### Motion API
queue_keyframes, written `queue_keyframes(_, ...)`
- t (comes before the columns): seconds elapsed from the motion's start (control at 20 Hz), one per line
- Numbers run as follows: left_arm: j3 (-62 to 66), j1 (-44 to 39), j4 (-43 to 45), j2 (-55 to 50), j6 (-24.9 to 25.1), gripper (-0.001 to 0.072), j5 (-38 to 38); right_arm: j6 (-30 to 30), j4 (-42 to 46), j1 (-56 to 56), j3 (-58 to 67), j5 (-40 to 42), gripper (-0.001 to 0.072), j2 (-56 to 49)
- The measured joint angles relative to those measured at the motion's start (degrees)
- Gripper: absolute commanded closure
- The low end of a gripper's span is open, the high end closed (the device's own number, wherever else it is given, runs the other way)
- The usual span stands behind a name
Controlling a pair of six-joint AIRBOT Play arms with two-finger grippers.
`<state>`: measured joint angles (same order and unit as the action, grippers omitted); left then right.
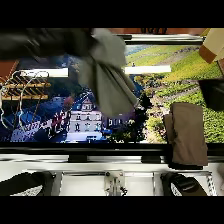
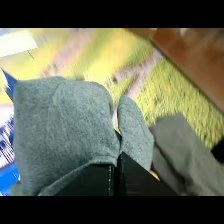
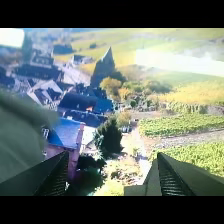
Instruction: Fold the shirts.
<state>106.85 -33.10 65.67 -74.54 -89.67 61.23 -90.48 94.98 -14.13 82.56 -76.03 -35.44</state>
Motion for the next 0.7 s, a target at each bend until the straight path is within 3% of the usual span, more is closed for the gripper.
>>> queue_keyframes(0.3,-16.5,-9.5,9.6,-2.8,-9.9,0.0673,1.9,-4.6,-4.7,0.0,-4.9,-10.2,0.006,1.7)
queue_keyframes(0.35,-18.2,-9.9,10.3,-3.5,-11.4,0.0586,1.9,-4.9,-6.3,0.0,-7.1,-11.1,0.006,1.0)
queue_keyframes(0.45,-20.1,-10.3,11.0,-4.7,-13.6,0.0059,1.8,-5.2,-8.7,0.0,-12.1,-11.0,0.006,-0.7)
queue_keyframes(0.5,-20.5,-10.1,11.1,-5.0,-14.4,-0.0013,1.9,-5.3,-9.7,0.0,-14.4,-10.1,0.006,-1.9)
queue_keyframes(0.7,-19.0,-5.2,11.9,-5.3,-15.4,-0.0013,7.5,-3.7,-12.6,0.0,-20.1,-6.7,0.006,-10.6)
